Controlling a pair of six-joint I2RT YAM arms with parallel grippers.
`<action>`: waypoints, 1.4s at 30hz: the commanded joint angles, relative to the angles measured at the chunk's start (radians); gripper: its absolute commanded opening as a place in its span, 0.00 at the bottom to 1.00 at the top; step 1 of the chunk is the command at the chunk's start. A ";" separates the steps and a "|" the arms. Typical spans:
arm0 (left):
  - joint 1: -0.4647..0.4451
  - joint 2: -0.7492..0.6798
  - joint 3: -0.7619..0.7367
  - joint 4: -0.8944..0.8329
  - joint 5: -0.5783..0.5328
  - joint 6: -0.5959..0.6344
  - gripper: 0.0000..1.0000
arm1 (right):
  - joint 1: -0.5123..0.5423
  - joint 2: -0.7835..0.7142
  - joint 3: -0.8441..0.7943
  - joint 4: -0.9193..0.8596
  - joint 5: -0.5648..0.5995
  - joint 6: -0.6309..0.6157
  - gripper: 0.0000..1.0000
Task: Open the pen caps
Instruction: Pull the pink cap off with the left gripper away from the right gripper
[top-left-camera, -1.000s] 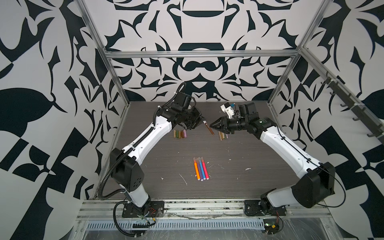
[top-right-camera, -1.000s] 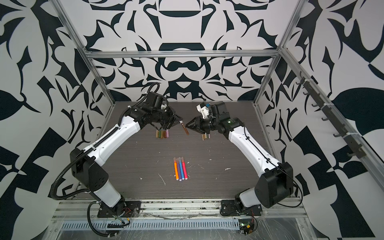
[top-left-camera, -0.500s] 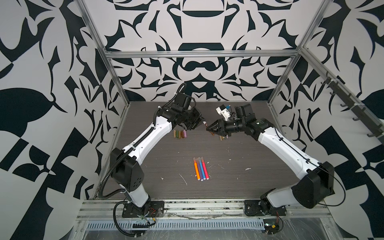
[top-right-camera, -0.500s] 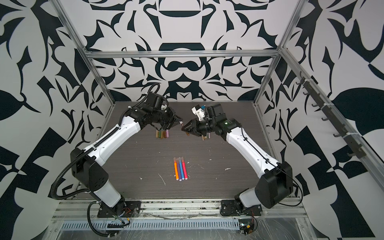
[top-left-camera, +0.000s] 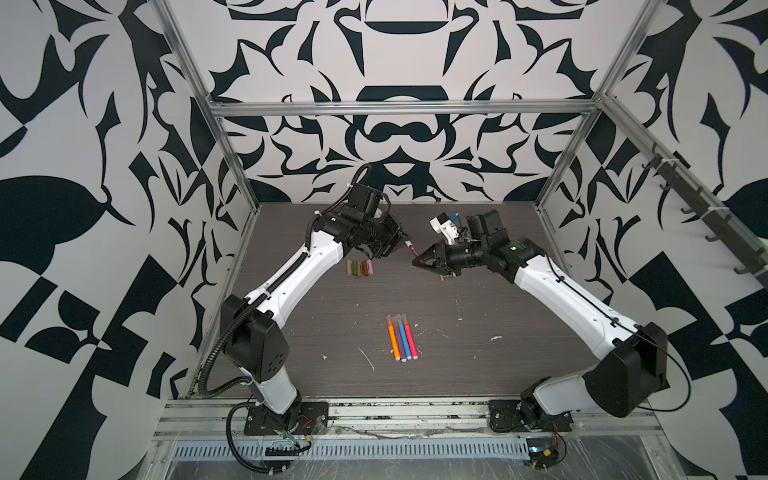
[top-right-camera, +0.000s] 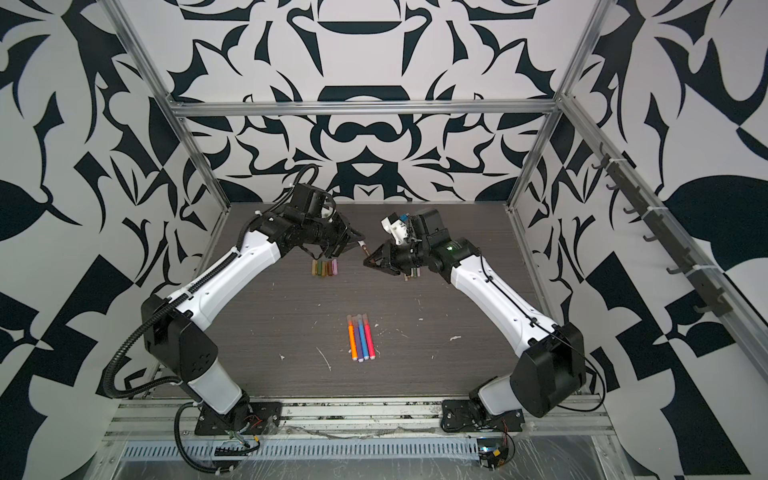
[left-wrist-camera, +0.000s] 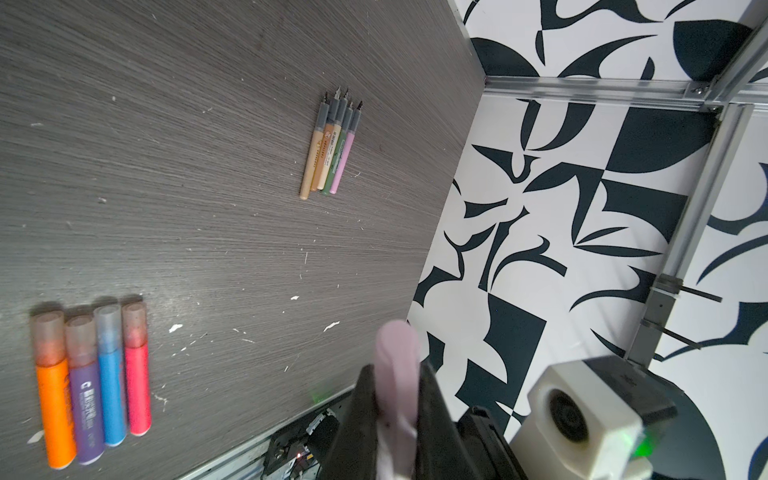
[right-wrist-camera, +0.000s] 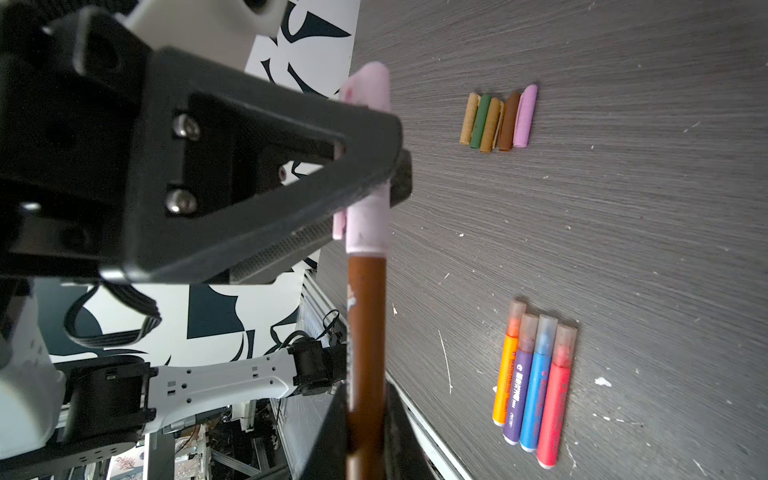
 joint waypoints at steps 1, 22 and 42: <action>0.004 -0.003 0.029 -0.004 0.017 0.014 0.00 | 0.003 -0.015 0.007 0.008 0.010 -0.007 0.24; -0.007 -0.010 0.003 0.020 0.033 0.007 0.00 | 0.004 0.018 0.051 0.030 -0.001 0.008 0.34; -0.013 0.010 0.002 0.028 0.039 0.017 0.00 | 0.004 0.031 0.060 0.062 -0.022 0.025 0.04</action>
